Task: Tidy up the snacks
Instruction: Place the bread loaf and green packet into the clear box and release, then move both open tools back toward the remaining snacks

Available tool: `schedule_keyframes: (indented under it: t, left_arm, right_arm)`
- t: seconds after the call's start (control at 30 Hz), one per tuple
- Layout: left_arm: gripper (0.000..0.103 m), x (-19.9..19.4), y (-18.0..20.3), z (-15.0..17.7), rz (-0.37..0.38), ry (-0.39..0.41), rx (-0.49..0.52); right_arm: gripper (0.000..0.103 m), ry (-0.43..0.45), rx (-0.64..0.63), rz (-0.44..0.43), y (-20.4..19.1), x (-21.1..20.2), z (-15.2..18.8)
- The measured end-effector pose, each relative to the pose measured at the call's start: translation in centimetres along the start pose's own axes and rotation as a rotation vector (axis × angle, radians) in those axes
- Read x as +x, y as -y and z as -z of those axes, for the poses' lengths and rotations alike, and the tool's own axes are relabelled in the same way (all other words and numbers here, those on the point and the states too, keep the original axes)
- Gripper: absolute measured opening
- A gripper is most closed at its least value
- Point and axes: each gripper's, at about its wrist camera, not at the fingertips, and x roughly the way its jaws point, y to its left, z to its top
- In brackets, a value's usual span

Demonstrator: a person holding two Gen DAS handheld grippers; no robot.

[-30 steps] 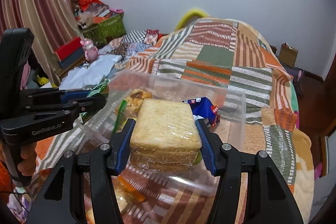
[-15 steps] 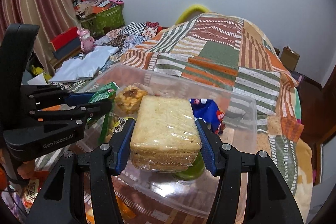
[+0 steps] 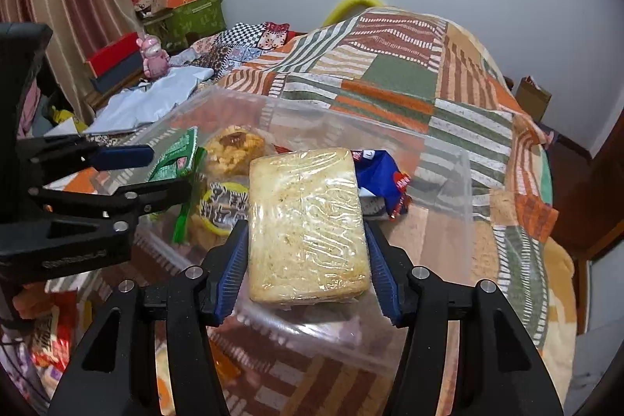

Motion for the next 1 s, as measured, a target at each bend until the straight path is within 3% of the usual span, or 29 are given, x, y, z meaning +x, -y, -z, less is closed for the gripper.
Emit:
schedule_keyframes:
  t: [0.13, 0.5, 0.8, 1.0]
  left_arm:
    - [0.061, -1.4, 0.3, 0.6, -0.002, 0.014, 0.005]
    - [0.070, -6.5, 0.0, 3.4, 0.006, 0.065, -0.016]
    - [0.075, -10.0, -0.1, 7.9, 0.002, 0.076, -0.002]
    - [0.078, -10.6, -0.6, 11.5, 0.019, 0.048, -0.006]
  right_arm:
    - [0.064, 0.030, 0.008, 0.013, 0.3, -1.8, 0.4]
    - [0.066, 0.109, 0.061, 0.003, 0.4, -7.7, 1.9]
    - [0.073, 0.168, 0.068, 0.044, -0.7, -11.6, 4.9]
    - [0.073, 0.148, 0.098, 0.056, -1.0, -12.2, 7.2]
